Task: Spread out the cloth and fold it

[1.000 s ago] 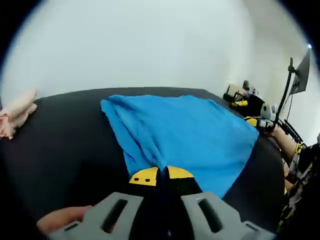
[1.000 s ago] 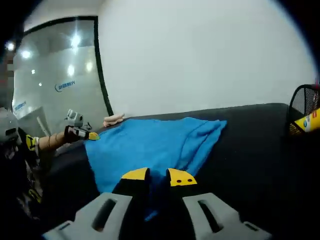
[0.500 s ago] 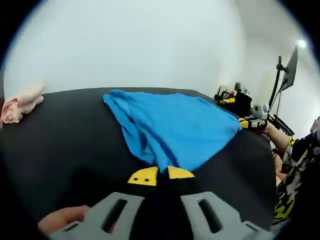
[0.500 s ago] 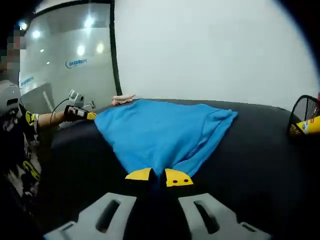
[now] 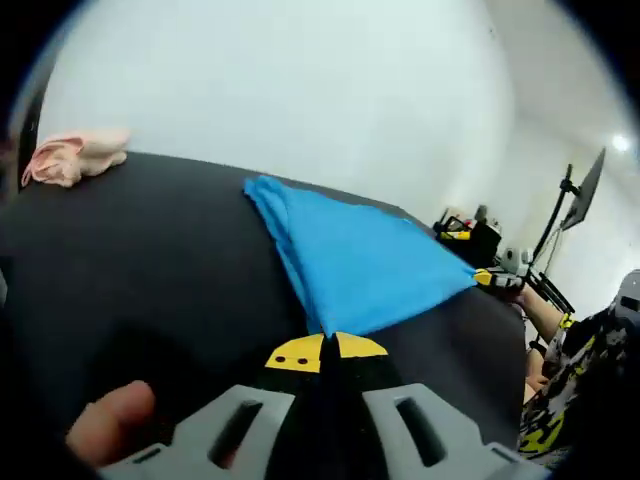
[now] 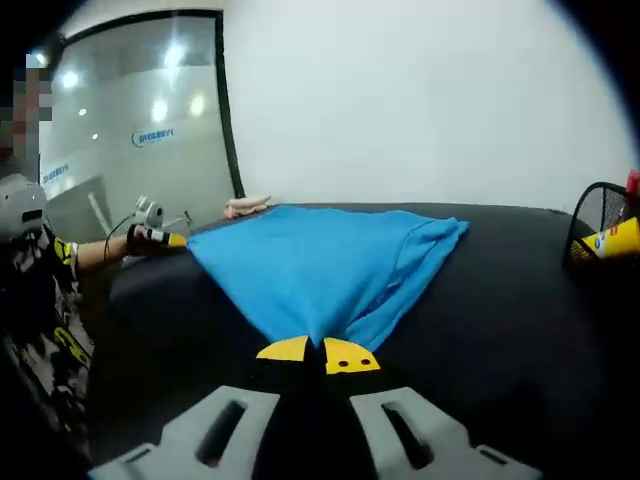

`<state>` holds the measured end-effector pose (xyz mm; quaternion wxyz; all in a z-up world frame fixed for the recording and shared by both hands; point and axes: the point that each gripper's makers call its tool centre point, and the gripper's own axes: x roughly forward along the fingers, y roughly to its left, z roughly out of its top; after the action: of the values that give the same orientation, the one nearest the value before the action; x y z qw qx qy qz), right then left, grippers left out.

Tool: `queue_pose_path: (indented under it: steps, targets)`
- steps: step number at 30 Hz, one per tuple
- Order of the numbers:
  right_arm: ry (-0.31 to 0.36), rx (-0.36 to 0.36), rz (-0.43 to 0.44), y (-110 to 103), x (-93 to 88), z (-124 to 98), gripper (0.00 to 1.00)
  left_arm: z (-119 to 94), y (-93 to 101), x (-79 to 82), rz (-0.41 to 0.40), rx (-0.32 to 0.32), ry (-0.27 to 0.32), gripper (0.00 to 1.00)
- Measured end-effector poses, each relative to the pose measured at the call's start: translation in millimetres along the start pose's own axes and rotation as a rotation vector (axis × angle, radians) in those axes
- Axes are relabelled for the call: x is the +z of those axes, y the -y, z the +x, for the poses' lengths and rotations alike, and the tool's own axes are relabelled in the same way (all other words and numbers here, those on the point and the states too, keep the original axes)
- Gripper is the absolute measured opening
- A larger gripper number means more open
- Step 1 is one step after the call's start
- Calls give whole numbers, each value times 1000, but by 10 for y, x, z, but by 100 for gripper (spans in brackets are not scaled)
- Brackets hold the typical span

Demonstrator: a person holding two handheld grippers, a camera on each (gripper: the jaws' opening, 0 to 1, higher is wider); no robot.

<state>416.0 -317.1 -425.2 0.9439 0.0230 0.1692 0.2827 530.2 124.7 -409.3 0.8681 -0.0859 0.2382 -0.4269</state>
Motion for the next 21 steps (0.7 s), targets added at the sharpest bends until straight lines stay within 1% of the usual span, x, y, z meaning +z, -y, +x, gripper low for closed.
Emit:
queue_pose_path:
  steps: [1, 2, 3, 4, 5, 6, 7, 8, 9, 10, 11, 12, 13, 14, 15, 16, 17, 18, 19, 20, 21]
  targets:
    - [-6, 10, 5, -23, -11, 1, 2, -7, -28, 77, 44, 4, 18, 3]
    - [-11, 17, 7, -34, -21, 0, 2, -24, -10, 104, 81, -3, 22, 6]
    - [-8, 26, -3, -44, -30, -16, 4, -37, -26, 146, 99, -2, 31, 10]
    - [-12, 39, -17, -60, -42, -39, 6, -41, -34, 152, 107, -5, 31, 14]
    - [-17, 42, -32, -66, -56, -82, 11, -47, 4, 136, 135, -12, 28, 18]
    - [-14, 37, -35, -65, -64, -118, 17, -44, 14, 136, 147, -17, 31, 18]
    - [-11, 35, -44, -67, -79, -157, 23, -21, 99, 81, 193, -50, 23, 18]
    - [-8, 36, -58, -75, -94, -197, 28, -1, 133, 2, 220, -64, -12, 19]
    - [-11, 27, -86, -77, -123, -237, 29, 39, 140, -100, 284, -54, -52, 21]
    - [-19, 12, -114, -68, -140, -250, 29, 72, 127, -154, 340, -41, -66, 24]
    - [-15, -4, -167, -74, -132, -237, 29, 129, 65, -229, 428, -14, -94, 25]
    - [-11, -26, -202, -56, -112, -208, 29, 164, 2, -280, 485, 13, -122, 25]
    - [-18, -40, -256, -68, -100, -150, 28, 208, -2, -258, 523, 9, -108, 22]
    - [-27, -62, -277, -39, -92, -106, 27, 229, 55, -187, 458, -8, -48, 20]
    - [-19, -67, -241, -39, -74, -32, 23, 278, 114, -160, 368, -14, -39, 14]
    - [-34, -82, -194, -8, -89, -10, 16, 307, 74, -179, 260, 10, -79, 3]
    - [-31, -99, -189, 21, -58, 0, 7, 304, 39, -175, 236, 30, -99, 2]
    - [-30, -89, -206, 19, -22, 5, 3, 313, 67, -188, 238, 3, -115, 1]
    - [-39, -79, -184, 7, -15, -4, 3, 314, 71, -154, 247, 1, -107, 0]
    - [-50, -75, -147, -2, -18, -27, 2, 270, 124, -155, 191, -17, -116, 0]
    - [-20, -54, -129, -45, 55, -71, 2, 227, 165, -139, 160, -29, -112, 0]
